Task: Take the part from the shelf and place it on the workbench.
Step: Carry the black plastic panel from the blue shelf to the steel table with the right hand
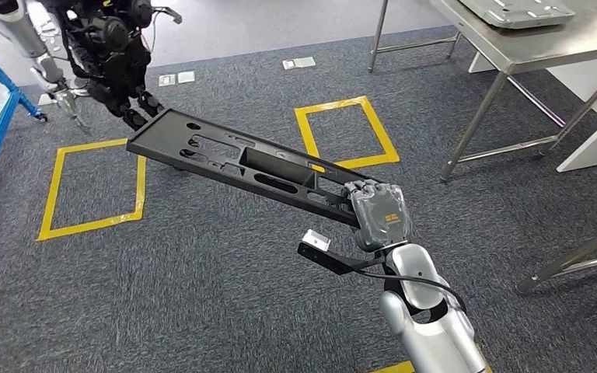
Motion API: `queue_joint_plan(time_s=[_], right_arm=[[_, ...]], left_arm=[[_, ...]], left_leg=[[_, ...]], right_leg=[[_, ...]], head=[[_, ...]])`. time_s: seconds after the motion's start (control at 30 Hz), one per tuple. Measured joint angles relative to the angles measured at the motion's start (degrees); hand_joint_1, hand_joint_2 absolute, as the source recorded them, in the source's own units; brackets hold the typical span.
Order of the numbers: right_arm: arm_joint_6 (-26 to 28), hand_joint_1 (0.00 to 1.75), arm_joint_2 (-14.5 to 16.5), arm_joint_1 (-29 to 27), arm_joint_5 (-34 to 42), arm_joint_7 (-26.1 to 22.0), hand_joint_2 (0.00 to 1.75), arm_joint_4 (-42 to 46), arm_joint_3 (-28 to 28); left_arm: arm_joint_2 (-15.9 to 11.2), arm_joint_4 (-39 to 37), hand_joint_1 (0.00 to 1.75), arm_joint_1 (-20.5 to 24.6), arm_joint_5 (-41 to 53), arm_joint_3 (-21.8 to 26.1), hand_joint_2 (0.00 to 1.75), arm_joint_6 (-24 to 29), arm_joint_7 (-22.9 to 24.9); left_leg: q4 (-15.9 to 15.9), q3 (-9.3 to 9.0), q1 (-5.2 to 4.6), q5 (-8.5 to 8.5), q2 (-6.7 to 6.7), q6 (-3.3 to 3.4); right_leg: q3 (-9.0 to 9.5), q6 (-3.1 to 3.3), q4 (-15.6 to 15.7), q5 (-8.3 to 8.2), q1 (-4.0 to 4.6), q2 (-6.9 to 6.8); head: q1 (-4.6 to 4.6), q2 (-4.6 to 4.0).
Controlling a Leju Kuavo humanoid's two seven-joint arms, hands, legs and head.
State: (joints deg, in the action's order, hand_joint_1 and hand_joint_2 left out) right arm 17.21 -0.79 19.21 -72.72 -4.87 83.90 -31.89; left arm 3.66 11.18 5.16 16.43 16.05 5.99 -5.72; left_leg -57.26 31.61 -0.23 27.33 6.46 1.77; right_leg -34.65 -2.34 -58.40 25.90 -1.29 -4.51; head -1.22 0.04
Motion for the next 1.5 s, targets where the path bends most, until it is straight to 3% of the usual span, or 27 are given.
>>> queue_joint_plan(time_s=[0.07,0.1,0.17,0.23,0.3,0.37,0.43,0.5,0.53,0.6,0.67,0.73,0.8,0.83,0.9,0.97,1.0,1.03,1.1,1.13,1.2,1.27,1.33,1.37,1.4,1.47,1.5], right_arm=[[0.13,1.61,-0.18,-0.42,-0.15,0.15,1.75,0.22,0.04],[0.15,1.61,-0.29,-0.62,-0.23,0.18,1.75,0.38,0.08],[0.21,1.61,-0.44,-0.84,-0.34,0.21,1.75,0.72,0.12],[0.25,1.61,-0.54,-1.06,-0.39,0.31,1.75,0.95,0.13],[0.23,1.61,-0.74,-1.30,-0.37,0.55,1.75,1.06,0.15],[0.20,1.61,-1.04,-1.38,-0.19,0.73,1.75,1.13,0.25],[0.19,1.61,-1.32,-1.32,0.14,0.74,1.75,1.32,0.40],[0.17,1.61,-1.55,-1.08,0.49,0.74,1.75,1.50,0.63],[0.15,1.61,-1.64,-0.94,0.63,0.74,1.75,1.53,0.79],[0.12,1.61,-1.84,-0.73,0.93,0.72,1.75,1.55,1.11],[0.07,1.61,-2.03,-0.29,1.33,0.54,1.75,1.49,1.32],[0.01,1.61,-2.11,0.24,1.67,0.23,1.75,1.31,1.36],[-0.01,1.61,-2.10,0.42,1.85,0.05,1.75,1.02,1.34],[-0.02,1.61,-2.12,0.44,1.90,0.03,1.75,0.87,1.34],[-0.02,1.61,-2.13,0.52,1.92,0.02,1.75,0.66,1.36],[-0.02,1.61,-2.09,0.75,1.93,0.01,1.75,0.60,1.35],[-0.02,1.61,-2.06,0.93,1.96,-0.01,1.75,0.59,1.34],[-0.03,1.61,-2.04,1.07,1.98,-0.02,1.75,0.55,1.34],[-0.04,1.61,-2.06,1.29,2.05,0.01,1.75,0.45,1.41],[-0.05,1.61,-2.07,1.37,2.08,0.02,1.75,0.39,1.46],[-0.06,1.61,-2.01,1.70,2.10,0.04,1.75,0.25,1.55],[-0.08,1.61,-1.85,1.99,2.13,0.04,1.75,0.00,1.55],[-0.10,1.61,-1.76,2.08,2.16,0.04,1.75,-0.32,1.53],[-0.12,1.61,-1.75,2.14,2.18,0.04,1.75,-0.54,1.52],[-0.12,1.61,-1.74,2.27,2.22,0.04,1.75,-0.78,1.52],[-0.08,1.61,-1.65,2.71,2.37,0.04,1.75,-1.27,1.51],[-0.02,1.61,-1.56,3.01,2.49,0.04,1.75,-1.48,1.51]], left_arm=[[-0.01,0.03,0.00,0.08,0.47,-0.01,1.75,-0.07,0.15],[-0.01,0.04,0.00,0.14,0.67,-0.01,1.75,-0.09,0.20],[-0.02,0.05,0.00,0.17,1.13,-0.02,1.75,-0.11,0.21],[-0.03,0.04,0.00,0.11,1.44,-0.03,1.75,-0.08,0.24],[-0.05,0.03,0.00,0.09,1.52,-0.03,1.75,-0.04,0.27],[-0.07,0.03,0.00,0.17,1.59,-0.03,1.75,-0.03,0.33],[-0.11,0.02,0.00,0.17,1.70,-0.03,1.75,-0.06,0.40],[-0.16,-0.02,0.00,0.10,1.77,-0.03,1.75,-0.10,0.40],[-0.16,-0.03,0.00,0.09,1.77,-0.03,1.75,-0.12,0.40],[-0.16,-0.03,0.00,0.16,1.74,-0.02,1.75,-0.11,0.36],[-0.15,-0.03,0.00,0.16,1.60,-0.01,1.75,-0.04,0.27],[-0.16,-0.04,0.00,0.02,1.43,0.01,1.75,0.01,0.17],[-0.17,-0.04,0.00,-0.11,1.29,0.02,1.75,0.01,0.13],[-0.18,-0.04,0.00,-0.13,1.23,0.02,1.75,0.01,0.12],[-0.17,-0.03,0.00,-0.12,1.16,0.02,1.75,0.01,0.09],[-0.16,-0.03,0.00,-0.10,1.16,0.02,1.75,-0.02,0.04],[-0.16,-0.03,0.00,-0.10,1.19,0.02,1.75,-0.05,0.05],[-0.17,-0.03,0.00,-0.05,1.28,0.02,1.75,-0.10,0.10],[-0.17,-0.02,0.00,0.13,1.53,0.02,1.75,-0.31,0.28],[-0.19,-0.01,0.00,0.29,1.67,0.02,1.75,-0.40,0.39],[-0.21,0.01,0.00,0.51,1.89,0.01,1.75,-0.52,0.57],[-0.23,0.01,0.00,0.52,2.01,0.00,1.75,-0.57,0.75],[-0.23,0.01,0.00,0.50,2.05,0.01,1.75,-0.62,0.87],[-0.24,0.01,0.00,0.55,2.10,0.01,1.75,-0.63,0.92],[-0.27,0.01,0.00,0.62,2.18,0.02,1.75,-0.63,1.00],[-0.39,0.01,0.00,0.73,2.47,0.01,1.75,-0.64,1.19],[-0.44,0.01,0.00,0.75,2.60,0.00,1.75,-0.69,1.23]], left_leg=[[0.04,-0.28,0.14,0.20,1.11,-0.61],[-0.32,-0.27,0.42,0.68,0.66,-0.96],[-3.87,1.00,0.95,3.41,-2.35,-1.53],[-11.77,4.39,1.18,7.65,-5.64,-1.73],[-17.39,7.15,1.18,9.30,-6.43,-1.65],[-14.22,5.91,1.19,6.28,-6.84,-1.22],[-6.25,2.35,1.33,2.04,-9.52,-0.69],[-1.60,0.39,1.37,0.60,-12.23,-0.51],[-1.11,0.25,1.25,0.73,-12.57,-0.47],[-0.53,0.13,1.06,0.33,-11.05,-0.03],[0.28,0.05,1.09,-0.35,-9.21,0.75],[0.60,0.13,0.87,-0.62,-7.29,1.15],[0.57,0.23,0.63,-0.63,-5.38,1.16],[0.56,0.26,0.58,-0.62,-4.52,1.16],[0.55,0.18,0.55,-0.57,-2.95,1.08],[0.51,0.02,0.31,-0.43,-1.68,0.81],[0.45,-0.03,0.13,-0.34,-1.19,0.62],[0.39,-0.10,-0.04,-0.27,-0.72,0.43],[0.32,-0.21,-0.05,-0.17,0.10,-0.06],[0.08,-0.17,0.11,0.12,-0.42,-0.41],[-2.87,1.06,0.55,2.34,-3.33,-1.11],[-10.32,4.40,0.82,6.37,-6.09,-1.55],[-16.76,7.50,0.88,8.56,-6.58,-1.80],[-17.01,7.65,0.95,7.88,-6.62,-1.82],[-14.96,6.66,1.07,6.17,-6.79,-1.81],[-7.03,2.73,1.53,2.09,-8.64,-1.71],[-3.68,1.17,1.73,0.97,-9.82,-1.66]], right_leg=[[-0.01,0.79,0.07,-0.27,0.04,1.50],[-0.02,1.15,0.17,-0.39,-0.09,2.29],[0.02,2.04,0.34,-0.73,-0.45,3.81],[-0.05,2.50,0.34,-0.86,-0.35,5.31],[-0.06,2.64,0.33,-0.94,-0.12,6.95],[0.03,2.67,0.32,-1.02,0.00,8.65],[0.03,2.45,0.27,-1.15,0.07,10.29],[-0.40,1.95,0.19,-1.45,0.04,11.60],[-0.71,1.56,0.25,-1.69,-0.06,12.27],[-1.39,0.74,0.48,-2.15,-0.26,13.00],[-3.04,0.68,-1.67,-1.04,0.19,10.16],[-6.24,1.27,-8.30,2.14,0.53,6.33],[-9.01,1.28,-15.04,4.67,0.50,5.26],[-9.09,1.01,-15.95,4.87,0.49,5.11],[-5.42,0.22,-10.43,2.94,0.48,4.25],[-0.45,0.16,-1.88,0.73,0.79,1.89],[0.86,0.44,0.44,0.15,0.97,1.15],[1.31,0.78,1.35,-0.04,1.14,0.89],[1.18,1.34,1.32,-0.40,1.02,2.11],[1.17,1.61,1.42,-0.55,0.75,2.71],[1.20,2.44,1.64,-0.94,0.12,3.82],[1.04,2.97,1.64,-1.14,0.09,4.97],[0.92,3.08,1.60,-1.26,0.17,6.34],[0.91,3.08,1.54,-1.32,0.18,7.06],[0.91,3.02,1.43,-1.35,0.17,7.83],[0.83,2.83,1.13,-1.44,0.15,9.39],[0.62,2.65,0.92,-1.51,0.26,10.10]], head=[[-0.06,0.00],[-0.08,0.00],[-0.18,0.00],[-0.32,0.00],[-0.34,0.00],[-0.34,0.00],[-0.32,0.00],[-0.28,0.00],[-0.28,0.00],[-0.32,0.00],[-0.13,0.00],[0.10,0.00],[0.22,0.00],[0.25,0.00],[0.32,0.00],[0.36,0.00],[0.35,0.00],[0.30,0.00],[0.24,0.00],[0.20,0.00],[0.17,0.00],[0.14,0.00],[0.17,0.00],[0.15,0.00],[0.16,0.00],[0.15,0.00],[0.18,0.00]])
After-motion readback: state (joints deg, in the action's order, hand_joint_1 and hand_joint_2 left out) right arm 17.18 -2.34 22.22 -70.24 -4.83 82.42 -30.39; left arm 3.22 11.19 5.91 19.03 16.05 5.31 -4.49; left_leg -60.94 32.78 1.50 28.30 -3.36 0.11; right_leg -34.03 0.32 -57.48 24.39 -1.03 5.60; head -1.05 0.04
